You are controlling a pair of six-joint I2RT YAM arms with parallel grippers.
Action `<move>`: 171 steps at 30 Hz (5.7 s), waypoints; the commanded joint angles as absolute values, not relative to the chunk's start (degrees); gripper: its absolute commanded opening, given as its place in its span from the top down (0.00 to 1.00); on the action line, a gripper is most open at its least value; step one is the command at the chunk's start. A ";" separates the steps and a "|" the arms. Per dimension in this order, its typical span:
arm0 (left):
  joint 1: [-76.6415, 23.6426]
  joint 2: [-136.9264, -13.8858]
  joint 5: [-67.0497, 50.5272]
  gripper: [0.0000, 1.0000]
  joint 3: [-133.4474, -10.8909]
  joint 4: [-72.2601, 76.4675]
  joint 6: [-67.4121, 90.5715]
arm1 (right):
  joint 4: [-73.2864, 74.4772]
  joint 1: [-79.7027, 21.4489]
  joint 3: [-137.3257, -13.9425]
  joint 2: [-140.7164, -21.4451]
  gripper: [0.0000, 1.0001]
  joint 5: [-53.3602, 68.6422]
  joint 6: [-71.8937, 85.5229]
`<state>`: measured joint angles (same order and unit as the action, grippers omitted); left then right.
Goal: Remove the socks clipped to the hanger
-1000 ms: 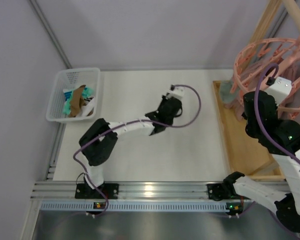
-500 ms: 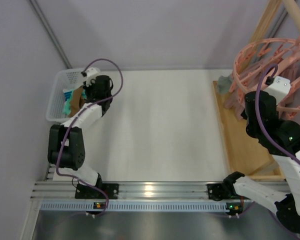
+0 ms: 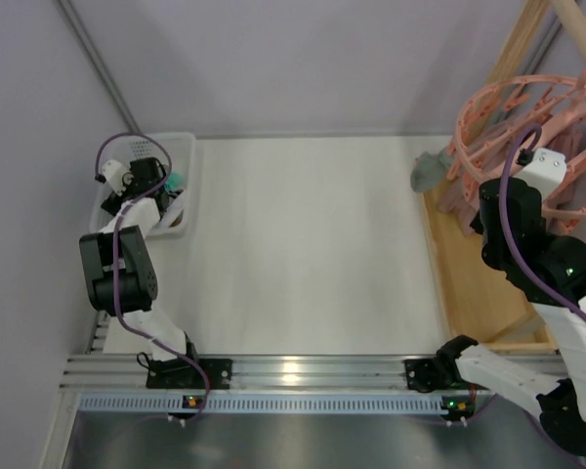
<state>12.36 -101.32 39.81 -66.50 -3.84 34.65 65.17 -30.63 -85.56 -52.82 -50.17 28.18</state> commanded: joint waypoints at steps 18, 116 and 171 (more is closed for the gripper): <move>-35.56 -76.72 28.77 0.01 -58.27 17.58 20.94 | 71.10 -30.94 -89.03 -50.80 1.00 -45.27 30.76; -78.40 -139.14 60.56 1.00 -106.53 71.72 -68.03 | 72.60 -31.46 -101.09 -67.77 0.36 -40.51 38.94; -77.35 -133.07 64.33 1.00 -98.90 68.84 -60.22 | 45.61 -35.51 -79.10 -62.23 1.00 -68.56 33.66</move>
<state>-78.28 -139.37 62.08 -101.47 68.51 -64.51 47.57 -35.24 -78.43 -63.37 -67.64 34.52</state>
